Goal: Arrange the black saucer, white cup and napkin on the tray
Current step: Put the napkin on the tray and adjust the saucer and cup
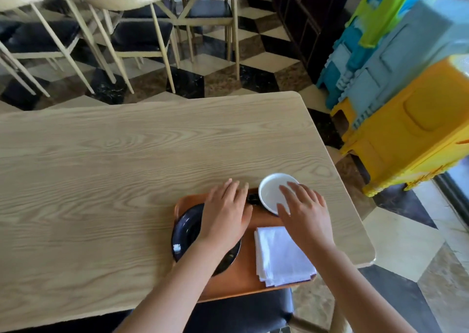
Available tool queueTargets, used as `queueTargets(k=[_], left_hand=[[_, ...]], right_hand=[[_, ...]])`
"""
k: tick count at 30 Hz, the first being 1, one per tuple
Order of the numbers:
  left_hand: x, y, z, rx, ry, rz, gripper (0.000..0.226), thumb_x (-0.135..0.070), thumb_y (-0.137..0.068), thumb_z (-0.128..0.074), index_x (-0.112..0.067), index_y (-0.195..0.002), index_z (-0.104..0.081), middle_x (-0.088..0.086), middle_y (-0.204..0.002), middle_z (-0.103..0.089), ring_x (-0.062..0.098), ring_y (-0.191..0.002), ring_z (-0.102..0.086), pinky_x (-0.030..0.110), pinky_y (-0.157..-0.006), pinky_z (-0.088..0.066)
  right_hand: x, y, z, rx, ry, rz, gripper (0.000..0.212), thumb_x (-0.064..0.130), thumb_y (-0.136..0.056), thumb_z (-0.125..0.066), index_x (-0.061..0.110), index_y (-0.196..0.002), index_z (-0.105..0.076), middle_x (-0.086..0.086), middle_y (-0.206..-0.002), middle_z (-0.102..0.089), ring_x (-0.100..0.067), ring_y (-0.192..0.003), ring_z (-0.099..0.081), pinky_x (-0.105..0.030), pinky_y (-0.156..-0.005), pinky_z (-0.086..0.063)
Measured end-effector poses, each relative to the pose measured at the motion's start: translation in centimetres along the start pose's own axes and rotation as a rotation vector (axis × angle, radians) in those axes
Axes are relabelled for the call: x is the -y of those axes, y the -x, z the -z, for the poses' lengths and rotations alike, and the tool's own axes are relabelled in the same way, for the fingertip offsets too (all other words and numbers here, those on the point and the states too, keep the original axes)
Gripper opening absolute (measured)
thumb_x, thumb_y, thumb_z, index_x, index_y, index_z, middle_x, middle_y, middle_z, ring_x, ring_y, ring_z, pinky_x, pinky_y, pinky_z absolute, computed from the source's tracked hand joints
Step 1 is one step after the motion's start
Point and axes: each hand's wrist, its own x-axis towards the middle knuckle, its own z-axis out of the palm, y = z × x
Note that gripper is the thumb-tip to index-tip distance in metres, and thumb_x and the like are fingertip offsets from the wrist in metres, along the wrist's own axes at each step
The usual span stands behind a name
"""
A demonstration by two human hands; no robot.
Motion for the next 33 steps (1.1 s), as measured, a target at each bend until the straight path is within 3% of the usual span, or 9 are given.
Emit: queueTargets(k=[3, 6, 11, 15, 19, 22, 26, 33], left_hand=[[-1.4, -3.1, -1.5, 0.086, 0.034, 0.076, 0.051, -0.035, -0.089, -0.05, -0.009, -0.132, -0.043, 0.01, -0.13, -0.055, 0.027, -0.127, -0.042, 0.043, -0.098, -0.037], [-2.2, -4.2, -2.9, 0.124, 0.059, 0.089, 0.053, -0.033, -0.083, -0.056, -0.012, -0.13, -0.043, 0.007, -0.12, -0.058, 0.027, -0.114, -0.05, 0.039, -0.093, -0.039], [-2.6, -4.0, -4.0, 0.133, 0.164, 0.148, 0.052, -0.027, -0.083, -0.058, -0.014, -0.131, -0.043, 0.008, -0.104, -0.068, 0.03, -0.092, -0.063, 0.036, -0.075, -0.05], [-2.5, -4.1, -4.1, 0.155, 0.474, 0.325, 0.051, -0.021, -0.082, -0.062, -0.022, -0.13, -0.047, 0.003, -0.122, -0.064, 0.022, -0.11, -0.059, 0.028, -0.084, -0.046], [-1.6, -4.7, -3.8, 0.191, 0.675, 0.397, 0.041, -0.01, -0.085, -0.06, -0.02, -0.125, -0.055, 0.002, -0.121, -0.065, 0.017, -0.106, -0.06, 0.012, -0.08, -0.037], [-1.1, -4.7, -3.3, 0.206, 0.73, 0.413, 0.039, -0.006, -0.084, -0.059, -0.019, -0.121, -0.059, 0.002, -0.119, -0.067, 0.014, -0.107, -0.061, 0.015, -0.088, -0.04], [-0.5, -3.9, -3.0, 0.204, 0.722, 0.43, 0.039, -0.007, -0.084, -0.06, -0.019, -0.121, -0.06, 0.004, -0.115, -0.068, 0.015, -0.105, -0.062, 0.023, -0.092, -0.045], [0.2, -2.3, -2.6, 0.176, 0.701, 0.442, 0.038, -0.009, -0.084, -0.061, -0.02, -0.12, -0.061, 0.002, -0.114, -0.069, 0.015, -0.105, -0.062, 0.012, -0.085, -0.039]], right_hand=[[-2.6, -1.1, -0.8, 0.159, 0.02, -0.143, 0.048, 0.02, -0.082, -0.064, 0.01, -0.127, -0.052, -0.014, -0.132, -0.055, -0.032, -0.117, -0.052, -0.045, -0.095, -0.043], [-4.2, -1.4, -1.9, 0.257, -0.019, -0.232, 0.054, 0.025, -0.086, -0.056, 0.016, -0.136, -0.038, -0.007, -0.141, -0.045, -0.027, -0.126, -0.041, -0.04, -0.099, -0.039], [-4.6, -1.1, -2.9, 0.226, -0.302, -0.373, 0.05, 0.013, -0.084, -0.057, 0.018, -0.132, -0.044, -0.01, -0.123, -0.058, -0.03, -0.105, -0.055, -0.036, -0.078, -0.048], [-4.7, -1.2, -3.3, 0.188, -0.443, -0.423, 0.046, 0.005, -0.082, -0.055, 0.016, -0.126, -0.051, -0.014, -0.112, -0.064, -0.031, -0.093, -0.061, -0.032, -0.075, -0.047], [-4.9, -1.4, -3.3, 0.168, -0.517, -0.508, 0.043, 0.0, -0.084, -0.047, 0.018, -0.122, -0.056, -0.013, -0.112, -0.066, -0.028, -0.096, -0.061, -0.029, -0.079, -0.048], [-4.6, -1.4, -3.1, 0.175, -0.57, -0.537, 0.044, -0.001, -0.085, -0.044, 0.019, -0.122, -0.057, -0.012, -0.111, -0.065, -0.027, -0.097, -0.06, -0.046, -0.079, -0.055], [-4.0, -1.2, -3.2, 0.203, -0.597, -0.539, 0.045, -0.001, -0.084, -0.045, 0.02, -0.122, -0.057, -0.012, -0.109, -0.065, -0.027, -0.094, -0.06, -0.049, -0.079, -0.055], [-2.8, -0.5, -3.1, 0.22, -0.606, -0.511, 0.047, -0.001, -0.083, -0.045, 0.023, -0.121, -0.058, -0.007, -0.108, -0.066, -0.025, -0.095, -0.061, -0.04, -0.078, -0.055]])
